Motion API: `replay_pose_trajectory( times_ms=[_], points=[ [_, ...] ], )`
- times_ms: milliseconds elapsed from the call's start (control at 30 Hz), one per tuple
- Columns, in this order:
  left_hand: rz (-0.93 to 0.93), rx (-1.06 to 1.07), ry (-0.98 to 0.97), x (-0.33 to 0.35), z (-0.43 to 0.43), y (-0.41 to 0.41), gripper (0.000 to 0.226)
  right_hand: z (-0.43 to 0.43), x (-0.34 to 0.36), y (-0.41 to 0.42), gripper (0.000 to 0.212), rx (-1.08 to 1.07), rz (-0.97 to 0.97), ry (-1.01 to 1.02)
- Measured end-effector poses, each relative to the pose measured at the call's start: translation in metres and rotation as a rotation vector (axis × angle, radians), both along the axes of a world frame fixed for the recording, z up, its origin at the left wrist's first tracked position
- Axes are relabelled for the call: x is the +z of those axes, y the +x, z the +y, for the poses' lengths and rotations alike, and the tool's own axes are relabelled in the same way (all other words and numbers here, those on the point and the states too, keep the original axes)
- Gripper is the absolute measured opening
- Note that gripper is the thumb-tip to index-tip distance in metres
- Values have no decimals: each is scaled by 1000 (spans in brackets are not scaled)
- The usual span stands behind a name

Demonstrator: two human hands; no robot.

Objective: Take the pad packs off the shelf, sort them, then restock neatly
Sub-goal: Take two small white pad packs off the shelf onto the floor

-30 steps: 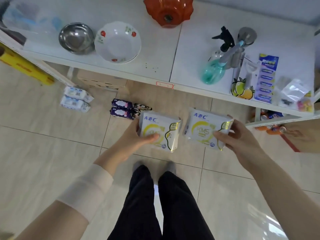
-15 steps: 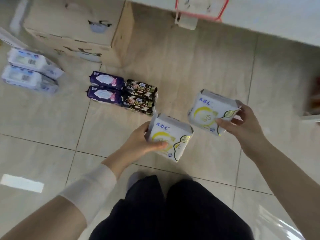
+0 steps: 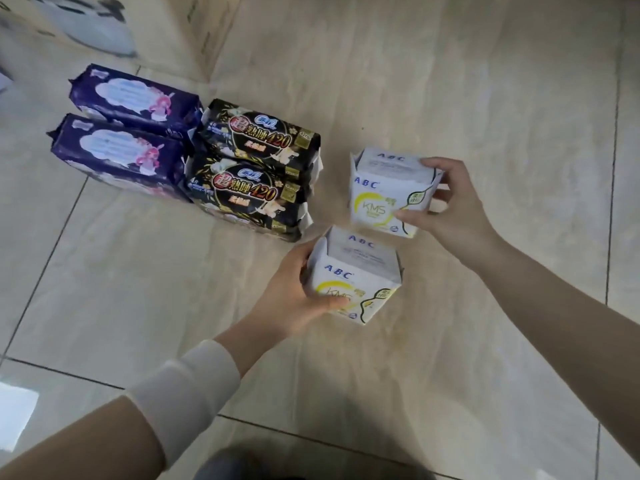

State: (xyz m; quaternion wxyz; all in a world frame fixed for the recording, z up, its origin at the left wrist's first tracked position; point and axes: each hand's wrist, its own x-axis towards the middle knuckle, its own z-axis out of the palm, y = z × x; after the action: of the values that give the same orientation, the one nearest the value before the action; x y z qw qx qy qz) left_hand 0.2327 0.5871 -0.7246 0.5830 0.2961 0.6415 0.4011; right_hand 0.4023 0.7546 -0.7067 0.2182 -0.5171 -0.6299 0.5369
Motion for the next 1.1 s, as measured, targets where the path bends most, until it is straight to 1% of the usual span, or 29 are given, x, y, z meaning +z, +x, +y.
replay_pose_trajectory(
  times_ms=[167,267,367,600,633,733,867,900,967,1000,1067,1100],
  points=[
    [30,7,76,-20,1,1,80,-1,-20,-11,69,53,58,54],
    [62,4,140,-18,3,5,77,-1,-23,-14,70,75,45,82],
    [92,-35,179,-25,5,4,83,0,-23,-13,70,100,33,77],
    [189,-69,182,-22,-7,1,90,0,-16,-8,56,178,-14,60],
    [187,-53,179,-19,-9,2,89,0,-14,-7,55,164,-16,52],
    [196,52,155,-12,-15,9,75,1,-12,-7,53,76,-39,40],
    [147,233,-21,-10,-13,17,80,0,-9,-14,42,-47,-14,-72],
    [159,230,-65,-11,-11,18,78,0,-8,-16,37,-64,4,-106],
    [189,179,-151,-8,-6,18,65,0,-6,-20,29,-96,37,-146],
    [175,187,-188,-8,-4,19,55,0,-5,-21,27,-110,43,-153],
    [80,265,-244,-4,1,20,29,0,-5,-23,26,-124,40,-155],
    [48,295,-263,-3,3,22,25,1,-5,-23,26,-129,39,-156]
  ],
)
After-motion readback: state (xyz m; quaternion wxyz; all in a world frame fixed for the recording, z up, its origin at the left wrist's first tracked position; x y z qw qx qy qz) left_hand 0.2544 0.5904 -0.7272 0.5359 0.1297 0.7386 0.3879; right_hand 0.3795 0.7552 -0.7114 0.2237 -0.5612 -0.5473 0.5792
